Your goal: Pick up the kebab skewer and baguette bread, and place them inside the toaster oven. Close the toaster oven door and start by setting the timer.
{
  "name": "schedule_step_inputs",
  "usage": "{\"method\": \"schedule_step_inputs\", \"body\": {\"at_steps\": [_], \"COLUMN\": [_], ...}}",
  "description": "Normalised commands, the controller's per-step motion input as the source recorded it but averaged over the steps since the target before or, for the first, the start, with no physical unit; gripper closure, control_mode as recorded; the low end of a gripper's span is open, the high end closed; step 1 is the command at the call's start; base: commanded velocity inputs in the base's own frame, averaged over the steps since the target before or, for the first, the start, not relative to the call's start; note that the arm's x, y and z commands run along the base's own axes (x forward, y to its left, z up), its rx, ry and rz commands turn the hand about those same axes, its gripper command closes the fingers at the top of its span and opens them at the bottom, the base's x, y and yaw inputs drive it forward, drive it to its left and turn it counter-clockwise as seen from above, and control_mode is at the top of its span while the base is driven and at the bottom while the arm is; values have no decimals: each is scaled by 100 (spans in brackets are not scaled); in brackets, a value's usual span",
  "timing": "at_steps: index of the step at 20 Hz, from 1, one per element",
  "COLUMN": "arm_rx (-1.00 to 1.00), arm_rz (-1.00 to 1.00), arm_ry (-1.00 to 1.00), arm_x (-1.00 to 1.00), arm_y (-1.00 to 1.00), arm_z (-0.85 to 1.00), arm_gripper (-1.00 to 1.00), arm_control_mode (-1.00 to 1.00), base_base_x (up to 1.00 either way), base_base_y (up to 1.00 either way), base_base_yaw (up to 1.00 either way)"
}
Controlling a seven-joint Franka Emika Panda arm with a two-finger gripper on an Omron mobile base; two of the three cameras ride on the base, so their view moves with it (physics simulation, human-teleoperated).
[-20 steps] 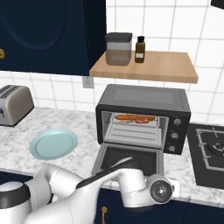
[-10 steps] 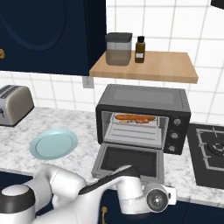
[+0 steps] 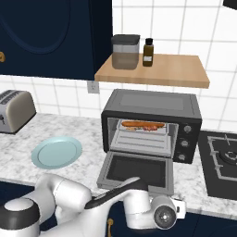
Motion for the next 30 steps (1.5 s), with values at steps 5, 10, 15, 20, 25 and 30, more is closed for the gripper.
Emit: {"method": "schedule_step_inputs", "body": {"at_steps": [5, 10, 15, 20, 25, 30], "arm_rx": [0, 0, 1, 3, 0, 0], "arm_rz": [0, 0, 0, 0, 0, 0], "arm_ry": [-1, 0, 0, 0, 0, 0], "arm_x": [0, 0, 4, 8, 15, 8], "arm_y": [0, 14, 2, 0, 0, 0], "arm_z": [-12, -26, -3, 0, 11, 5], "arm_gripper": [-100, -100, -100, -100, -100, -100], "arm_control_mode": [-100, -100, -100, -100, -100, -100], "base_base_x": [0, 0, 0, 0, 0, 0], "base_base_y": [0, 0, 0, 0, 0, 0], "base_base_yaw": [0, 0, 0, 0, 0, 0]}}
